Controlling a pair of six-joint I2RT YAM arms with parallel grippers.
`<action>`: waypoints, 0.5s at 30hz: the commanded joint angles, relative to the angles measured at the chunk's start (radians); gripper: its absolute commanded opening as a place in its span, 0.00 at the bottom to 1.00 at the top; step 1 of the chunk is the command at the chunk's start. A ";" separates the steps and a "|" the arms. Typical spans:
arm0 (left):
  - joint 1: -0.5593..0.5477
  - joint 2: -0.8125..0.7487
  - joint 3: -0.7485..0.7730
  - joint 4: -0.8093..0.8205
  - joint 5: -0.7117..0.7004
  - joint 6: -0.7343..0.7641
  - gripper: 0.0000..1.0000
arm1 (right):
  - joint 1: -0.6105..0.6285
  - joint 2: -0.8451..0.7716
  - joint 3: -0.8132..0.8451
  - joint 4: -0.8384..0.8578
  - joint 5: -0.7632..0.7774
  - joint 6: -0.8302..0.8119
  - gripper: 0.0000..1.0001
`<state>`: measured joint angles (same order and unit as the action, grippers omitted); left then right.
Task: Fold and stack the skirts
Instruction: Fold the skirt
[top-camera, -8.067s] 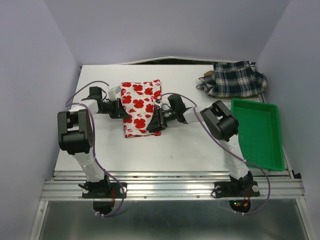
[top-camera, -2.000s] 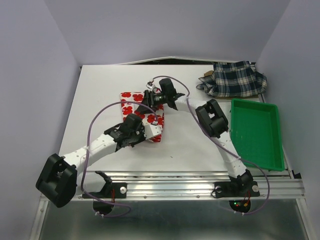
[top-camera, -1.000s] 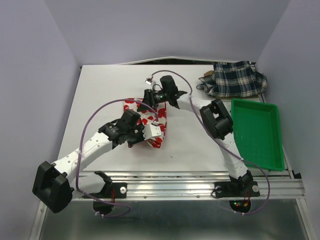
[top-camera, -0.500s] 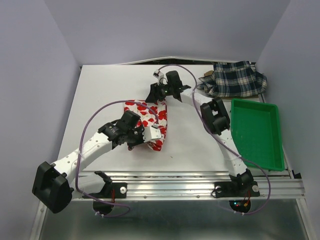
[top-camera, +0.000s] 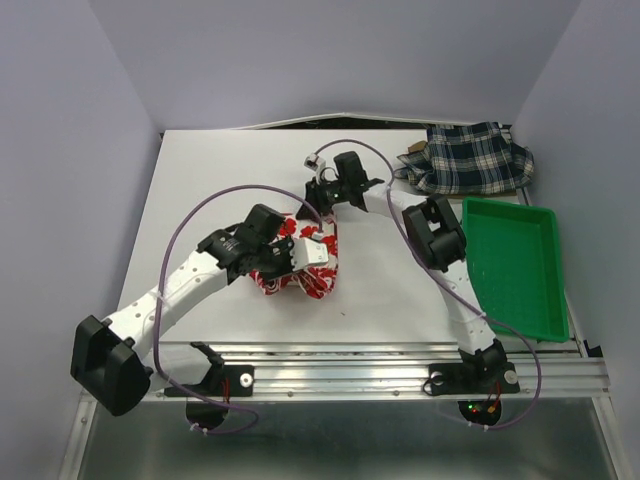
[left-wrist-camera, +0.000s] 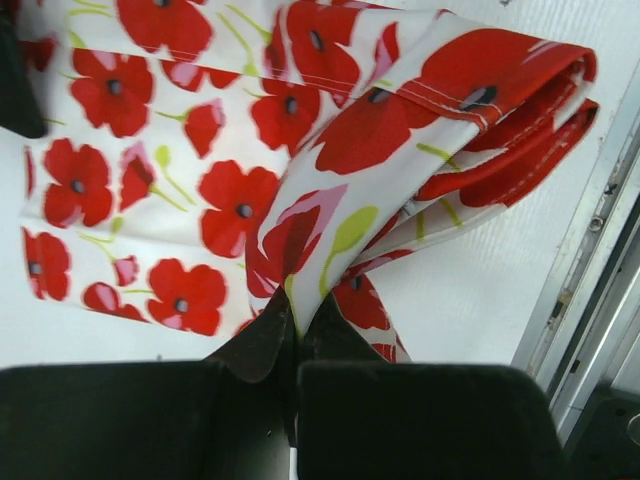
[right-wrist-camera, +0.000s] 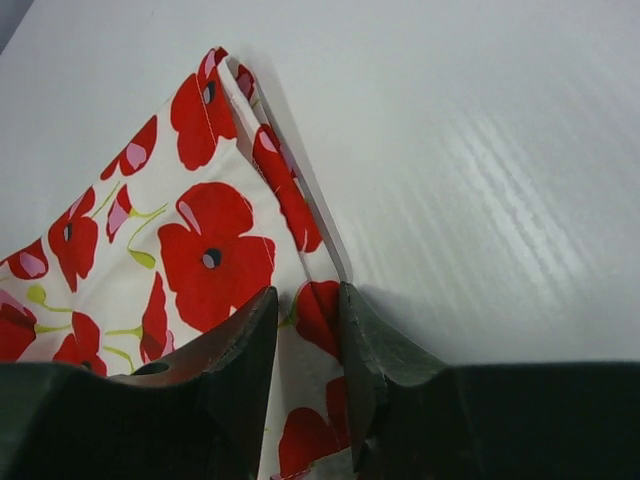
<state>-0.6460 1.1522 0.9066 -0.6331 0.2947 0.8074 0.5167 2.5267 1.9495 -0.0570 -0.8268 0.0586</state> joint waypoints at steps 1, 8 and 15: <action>-0.003 0.066 0.147 -0.020 -0.011 0.010 0.00 | 0.017 -0.038 -0.128 -0.077 -0.034 -0.043 0.37; 0.002 0.159 0.235 -0.011 -0.025 0.029 0.00 | 0.037 -0.106 -0.230 -0.032 -0.106 -0.026 0.35; 0.066 0.280 0.290 0.000 -0.016 0.082 0.01 | 0.048 -0.154 -0.326 0.009 -0.149 -0.011 0.34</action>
<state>-0.6178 1.3937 1.1328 -0.6483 0.2764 0.8402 0.5457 2.3951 1.6855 -0.0170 -0.9733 0.0536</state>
